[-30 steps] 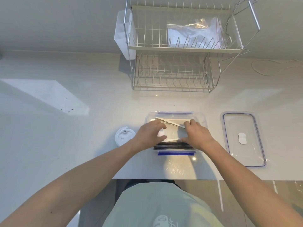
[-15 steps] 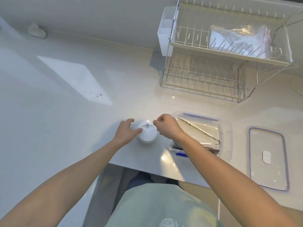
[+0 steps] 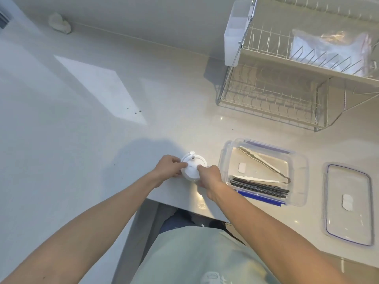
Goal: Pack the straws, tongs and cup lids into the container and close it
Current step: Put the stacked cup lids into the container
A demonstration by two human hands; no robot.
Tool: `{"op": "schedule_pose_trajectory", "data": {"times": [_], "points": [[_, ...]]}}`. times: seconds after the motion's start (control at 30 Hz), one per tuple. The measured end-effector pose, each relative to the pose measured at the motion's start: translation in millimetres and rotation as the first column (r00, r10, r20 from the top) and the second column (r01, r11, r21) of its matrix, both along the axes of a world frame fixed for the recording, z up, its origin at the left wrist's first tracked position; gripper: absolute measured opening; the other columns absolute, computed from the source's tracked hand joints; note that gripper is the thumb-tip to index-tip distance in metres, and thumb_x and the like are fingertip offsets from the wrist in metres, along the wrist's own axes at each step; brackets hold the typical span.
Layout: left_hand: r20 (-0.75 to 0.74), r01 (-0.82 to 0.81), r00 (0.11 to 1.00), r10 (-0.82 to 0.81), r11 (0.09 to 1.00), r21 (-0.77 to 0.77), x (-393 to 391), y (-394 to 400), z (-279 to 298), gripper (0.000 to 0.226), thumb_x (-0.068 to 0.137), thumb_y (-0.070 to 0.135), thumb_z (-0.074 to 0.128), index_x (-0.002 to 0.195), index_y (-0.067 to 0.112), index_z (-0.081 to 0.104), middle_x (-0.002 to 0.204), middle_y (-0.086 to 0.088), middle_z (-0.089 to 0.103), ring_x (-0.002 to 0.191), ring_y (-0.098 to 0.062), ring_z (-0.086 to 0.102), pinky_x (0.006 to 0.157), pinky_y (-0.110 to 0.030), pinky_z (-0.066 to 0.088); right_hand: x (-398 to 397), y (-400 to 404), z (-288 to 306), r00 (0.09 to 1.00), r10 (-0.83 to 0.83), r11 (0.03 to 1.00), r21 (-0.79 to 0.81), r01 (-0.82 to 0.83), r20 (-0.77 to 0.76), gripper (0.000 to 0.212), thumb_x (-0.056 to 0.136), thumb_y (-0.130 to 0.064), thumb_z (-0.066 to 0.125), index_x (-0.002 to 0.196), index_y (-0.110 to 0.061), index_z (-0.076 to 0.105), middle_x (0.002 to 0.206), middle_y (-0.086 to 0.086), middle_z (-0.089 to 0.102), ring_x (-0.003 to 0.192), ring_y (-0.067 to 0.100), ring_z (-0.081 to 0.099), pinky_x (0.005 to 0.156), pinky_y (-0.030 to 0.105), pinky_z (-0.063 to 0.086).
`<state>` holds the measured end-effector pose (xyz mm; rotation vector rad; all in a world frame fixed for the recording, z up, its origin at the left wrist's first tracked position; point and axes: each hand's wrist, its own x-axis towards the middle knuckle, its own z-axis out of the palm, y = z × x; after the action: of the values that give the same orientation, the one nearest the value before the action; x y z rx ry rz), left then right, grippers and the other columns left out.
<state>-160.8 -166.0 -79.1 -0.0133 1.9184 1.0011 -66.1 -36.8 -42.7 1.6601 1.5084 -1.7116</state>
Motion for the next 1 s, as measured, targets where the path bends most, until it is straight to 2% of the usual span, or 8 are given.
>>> {"op": "schedule_pose_trajectory", "data": {"times": [0.17,0.33,0.4,0.53,0.63,0.83,0.9,1.0], "points": [[0.133,-0.002,0.991,0.001,1.000,0.005,-20.3,-6.7,4.6,0.035,0.076,0.035,0.081,0.090,0.003,0.078,0.081,-0.007,0.070,0.073,-0.019,0.069,0.074,-0.029,0.059,0.6,3.1,7.9,0.988,-0.139,0.987,-0.091,0.132,-0.072,0.030,0.099,-0.016,0.064,0.119,0.005,0.060,0.102,0.016,0.057,0.083,0.025,0.048,0.065,0.033,0.041],[0.147,-0.009,0.989,-0.014,0.988,0.156,-44.1,1.6,34.6,0.053,0.061,0.039,0.084,0.103,0.008,0.077,0.095,-0.007,0.076,0.080,-0.020,0.071,0.081,-0.032,0.057,-2.0,12.1,28.9,0.987,0.022,0.995,0.100,-0.006,-0.162,0.040,0.096,-0.036,0.064,0.126,-0.011,0.054,0.118,0.007,0.059,0.101,0.026,0.059,0.083,0.038,0.053],[0.117,0.004,0.993,-0.032,0.974,0.228,-49.3,17.2,50.0,0.050,0.064,0.036,0.087,0.104,0.008,0.077,0.092,-0.005,0.077,0.078,-0.019,0.072,0.081,-0.031,0.061,-1.0,28.2,42.4,0.974,-0.002,0.992,0.124,0.031,-0.227,0.041,0.094,-0.039,0.065,0.126,-0.016,0.055,0.118,0.006,0.062,0.103,0.027,0.063,0.076,0.037,0.056],[0.083,-0.031,0.997,0.006,0.953,0.300,-32.7,67.6,72.9,0.042,0.077,0.028,0.088,0.105,0.002,0.072,0.087,-0.005,0.075,0.076,-0.019,0.072,0.080,-0.032,0.063,12.7,82.7,62.1,0.933,-0.018,0.975,0.202,0.096,-0.360,0.033,0.093,-0.040,0.070,0.118,-0.019,0.065,0.103,0.005,0.072,0.084,0.021,0.068,0.071,0.035,0.057],[0.068,-0.081,0.996,0.063,0.951,0.298,0.4,108.5,80.6,0.034,0.079,0.028,0.087,0.098,0.003,0.071,0.082,-0.003,0.073,0.074,-0.016,0.072,0.082,-0.032,0.064,33.4,123.6,62.8,0.923,0.011,0.964,0.250,0.092,-0.384,0.032,0.093,-0.038,0.071,0.117,-0.018,0.069,0.103,0.004,0.073,0.082,0.018,0.068,0.072,0.034,0.059],[0.149,-0.168,0.980,0.133,0.952,0.256,69.9,161.5,74.3,0.023,0.085,0.025,0.083,0.083,0.010,0.066,0.085,-0.008,0.073,0.082,-0.020,0.075,0.071,-0.022,0.062,85.7,176.8,43.2,0.916,-0.033,0.970,0.209,0.126,-0.400,0.026,0.091,-0.026,0.069,0.115,-0.016,0.074,0.104,0.004,0.076,0.089,0.021,0.068,0.073,0.034,0.055],[0.241,-0.229,0.954,0.176,0.950,0.212,90.3,172.4,67.7,0.021,0.088,0.022,0.080,0.091,0.007,0.066,0.096,-0.011,0.074,0.093,-0.024,0.076,0.073,-0.023,0.062,101.6,178.4,32.1,0.915,-0.066,0.972,0.183,0.150,-0.398,0.027,0.092,-0.025,0.067,0.118,-0.020,0.075,0.103,0.001,0.077,0.089,0.020,0.069,0.070,0.032,0.055],[0.341,-0.336,0.898,0.277,0.933,0.128,112.1,183.7,56.8,0.028,0.092,0.019,0.075,0.110,0.001,0.065,0.112,-0.017,0.073,0.102,-0.028,0.074,0.087,-0.031,0.062,113.2,173.2,14.7,0.924,-0.076,0.976,0.164,0.147,-0.374,0.029,0.096,-0.029,0.066,0.124,-0.025,0.072,0.109,0.000,0.077,0.097,0.022,0.071,0.067,0.028,0.059]]}}
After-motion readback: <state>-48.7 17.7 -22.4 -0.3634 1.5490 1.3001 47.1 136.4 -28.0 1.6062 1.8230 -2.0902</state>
